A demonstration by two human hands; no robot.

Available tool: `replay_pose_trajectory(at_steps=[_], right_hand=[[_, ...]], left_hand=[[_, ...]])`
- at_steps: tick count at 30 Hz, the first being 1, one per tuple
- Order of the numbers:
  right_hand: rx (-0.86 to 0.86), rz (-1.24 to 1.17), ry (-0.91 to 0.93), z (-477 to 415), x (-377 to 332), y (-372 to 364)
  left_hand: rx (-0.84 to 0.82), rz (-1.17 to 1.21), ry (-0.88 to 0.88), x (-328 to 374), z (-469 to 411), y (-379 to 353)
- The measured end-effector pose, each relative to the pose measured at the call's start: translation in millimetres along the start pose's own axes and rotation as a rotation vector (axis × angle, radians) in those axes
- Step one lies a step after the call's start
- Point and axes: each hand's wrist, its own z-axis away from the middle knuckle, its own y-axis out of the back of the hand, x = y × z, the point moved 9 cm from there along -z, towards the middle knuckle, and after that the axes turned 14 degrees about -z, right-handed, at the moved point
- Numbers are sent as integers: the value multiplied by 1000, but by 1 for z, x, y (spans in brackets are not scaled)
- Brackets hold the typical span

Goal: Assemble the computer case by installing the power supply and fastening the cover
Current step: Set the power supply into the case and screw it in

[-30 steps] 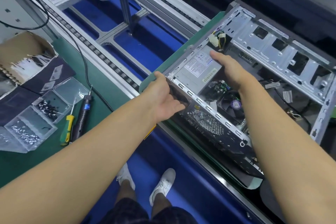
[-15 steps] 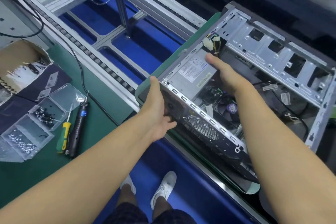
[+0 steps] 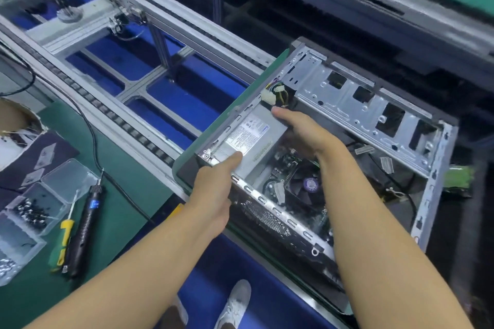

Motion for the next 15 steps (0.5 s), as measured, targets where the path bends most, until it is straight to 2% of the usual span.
replay_pose_trajectory(at_steps=[3, 9, 15], right_hand=[[178, 40, 66, -2, -17, 8], [239, 153, 68, 1, -24, -6], [-27, 302, -2, 9, -18, -26]], left_hand=[[-39, 42, 0, 0, -1, -1], [7, -19, -38, 0, 2, 5], [46, -60, -79, -4, 2, 9]])
